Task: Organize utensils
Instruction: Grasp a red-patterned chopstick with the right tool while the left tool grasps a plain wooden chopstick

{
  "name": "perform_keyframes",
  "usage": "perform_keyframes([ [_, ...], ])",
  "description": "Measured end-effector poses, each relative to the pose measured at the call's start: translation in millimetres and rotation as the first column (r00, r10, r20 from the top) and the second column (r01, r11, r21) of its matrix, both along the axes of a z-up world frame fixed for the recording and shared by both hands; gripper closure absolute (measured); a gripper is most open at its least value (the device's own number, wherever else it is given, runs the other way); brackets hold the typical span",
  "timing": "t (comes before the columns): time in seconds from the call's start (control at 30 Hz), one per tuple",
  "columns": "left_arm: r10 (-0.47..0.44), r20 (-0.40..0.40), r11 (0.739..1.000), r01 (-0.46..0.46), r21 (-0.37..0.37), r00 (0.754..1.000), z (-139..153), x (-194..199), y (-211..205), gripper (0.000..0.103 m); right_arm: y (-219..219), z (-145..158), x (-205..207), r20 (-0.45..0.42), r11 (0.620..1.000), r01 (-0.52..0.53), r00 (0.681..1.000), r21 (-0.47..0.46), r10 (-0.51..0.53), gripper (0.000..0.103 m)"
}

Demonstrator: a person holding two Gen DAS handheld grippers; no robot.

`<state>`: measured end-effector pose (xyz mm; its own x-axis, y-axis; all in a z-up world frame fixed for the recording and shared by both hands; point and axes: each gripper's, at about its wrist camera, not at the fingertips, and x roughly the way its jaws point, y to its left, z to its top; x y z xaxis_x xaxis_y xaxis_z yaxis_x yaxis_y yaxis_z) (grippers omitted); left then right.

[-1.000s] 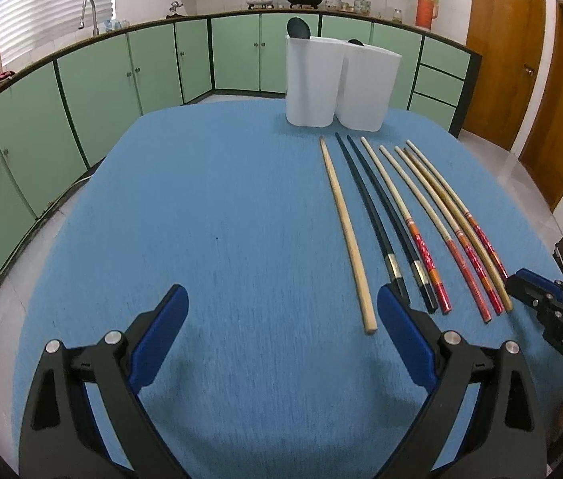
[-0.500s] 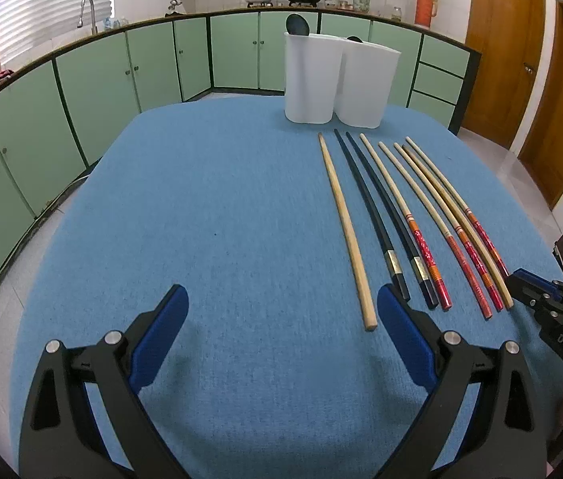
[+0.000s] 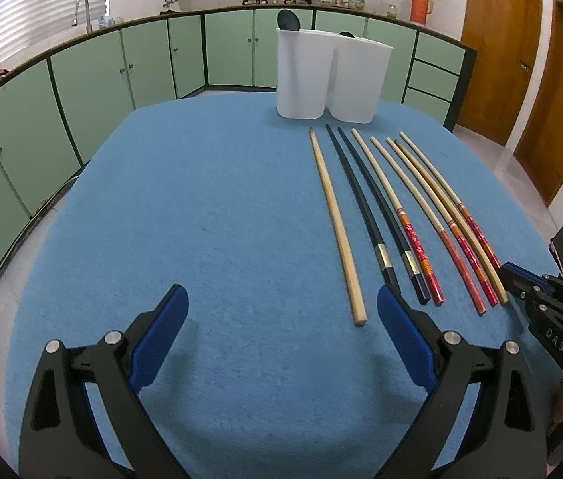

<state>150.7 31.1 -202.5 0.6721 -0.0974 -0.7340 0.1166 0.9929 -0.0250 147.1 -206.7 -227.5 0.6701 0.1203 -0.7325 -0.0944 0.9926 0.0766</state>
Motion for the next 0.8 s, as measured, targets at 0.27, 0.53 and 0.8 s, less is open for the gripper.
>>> perform_keyframes([
  [0.27, -0.037, -0.031, 0.999, 0.037, 0.008, 0.999, -7, -6, -10, 0.011, -4, -1, -1, 0.004, 1.0, 0.012, 1.0, 0.025, -0.012, 0.097],
  [0.53, -0.032, -0.064, 0.999, 0.033, 0.015, 0.997, -16, 3, -15, 0.033, -5, -2, -1, 0.003, 0.999, 0.015, 1.0, 0.048, -0.015, 0.097],
  [0.8, -0.065, -0.053, 0.997, 0.066, 0.036, 0.997, -15, 3, -30, 0.058, -3, -2, -1, 0.0, 0.999, 0.016, 1.0, 0.047, -0.016, 0.097],
])
